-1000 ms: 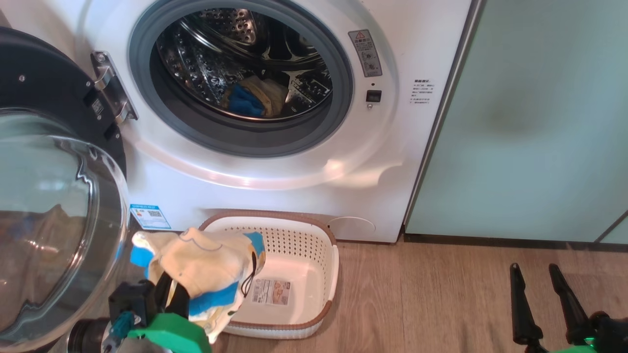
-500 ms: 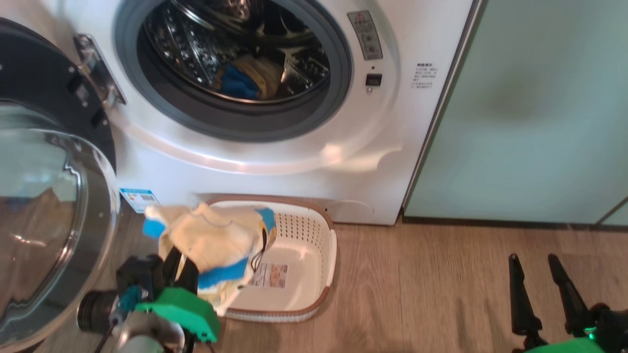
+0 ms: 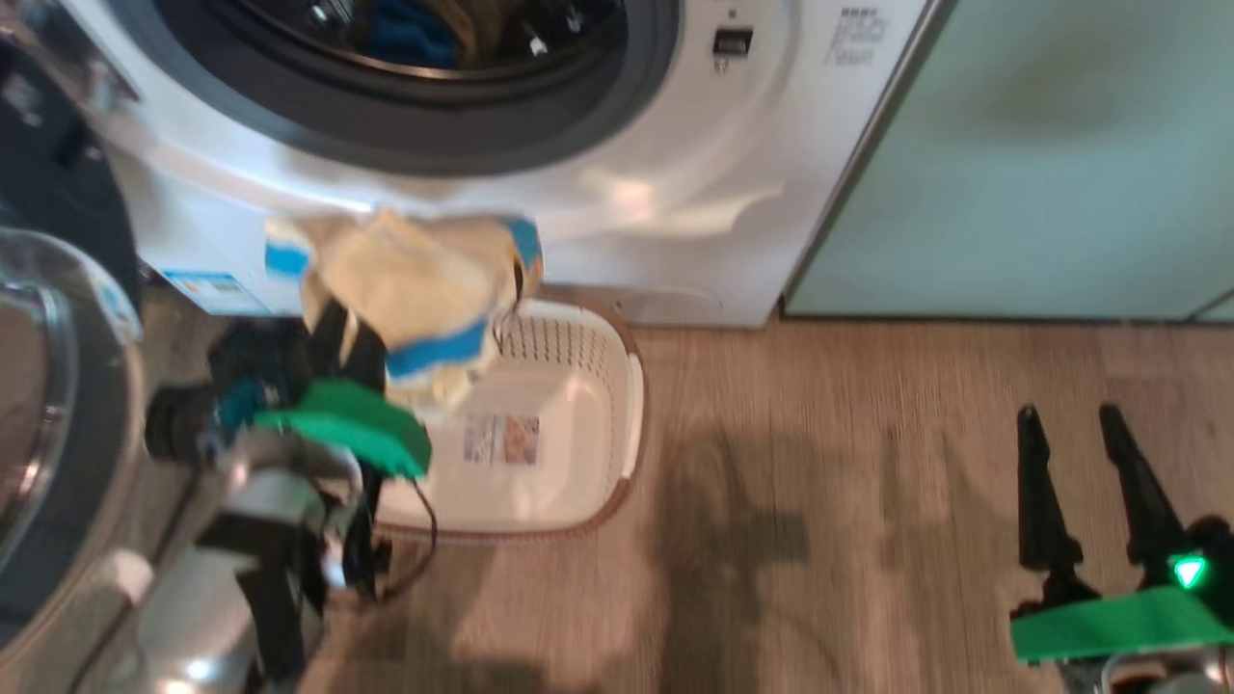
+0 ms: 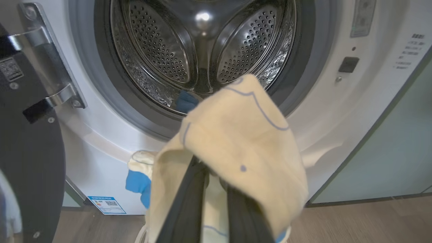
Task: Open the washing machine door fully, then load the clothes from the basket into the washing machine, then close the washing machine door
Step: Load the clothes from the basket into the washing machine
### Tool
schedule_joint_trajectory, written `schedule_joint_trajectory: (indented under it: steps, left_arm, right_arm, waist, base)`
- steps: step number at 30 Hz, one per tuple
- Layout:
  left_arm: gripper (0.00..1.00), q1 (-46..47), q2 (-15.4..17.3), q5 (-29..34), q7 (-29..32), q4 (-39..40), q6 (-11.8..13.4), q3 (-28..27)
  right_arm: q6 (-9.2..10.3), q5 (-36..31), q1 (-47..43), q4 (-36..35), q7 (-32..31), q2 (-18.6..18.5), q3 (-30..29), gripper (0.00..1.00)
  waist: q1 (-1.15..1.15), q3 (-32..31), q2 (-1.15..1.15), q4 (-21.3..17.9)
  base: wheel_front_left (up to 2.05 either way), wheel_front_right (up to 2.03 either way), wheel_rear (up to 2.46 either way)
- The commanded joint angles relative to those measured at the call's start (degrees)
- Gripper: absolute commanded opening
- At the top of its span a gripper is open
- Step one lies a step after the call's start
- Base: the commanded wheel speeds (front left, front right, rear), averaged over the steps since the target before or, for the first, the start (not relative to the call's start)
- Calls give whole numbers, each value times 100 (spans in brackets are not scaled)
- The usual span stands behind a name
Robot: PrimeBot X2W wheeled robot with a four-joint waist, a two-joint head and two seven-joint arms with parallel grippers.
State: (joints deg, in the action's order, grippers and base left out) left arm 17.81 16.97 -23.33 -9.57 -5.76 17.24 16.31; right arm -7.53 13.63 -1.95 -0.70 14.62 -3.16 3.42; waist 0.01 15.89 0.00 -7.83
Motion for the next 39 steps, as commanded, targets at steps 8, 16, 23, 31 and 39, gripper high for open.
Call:
schedule_joint_trajectory:
  steps: [8,16,23,31,39]
  left_arm:
    - [0,1334,297,-230,220,-550,-254,-481]
    - [0,2443,797,-489,1008,-1155,-605,-655]
    - [0,3459,1290,-637,1942,-1436,-863,-696]
    - [0,4441,1832,-628,2663,-1658,-1038,-718]
    - [0,5272,2206,-627,2732,-2117,-1031,-915]
  right_arm:
    - [4,146,481,-229,38,-49,75,100]
    - [4,297,697,-238,38,12,143,100]
    - [4,534,926,-184,38,25,265,100]
    - [4,1000,1148,-81,38,27,578,100]
    - [4,1342,1279,-16,38,27,827,100]
  waist:
    - [-1,879,0,-453]
    - [-1,1360,0,-809]
    - [-1,1706,0,-1110]
    - [-1,2017,0,-1564]
    - [-1,2249,0,-2068]
  base:
    - [0,0,0]
    - [0,0,0]
    - [0,0,0]
    - [0,0,0]
    - [0,0,0]
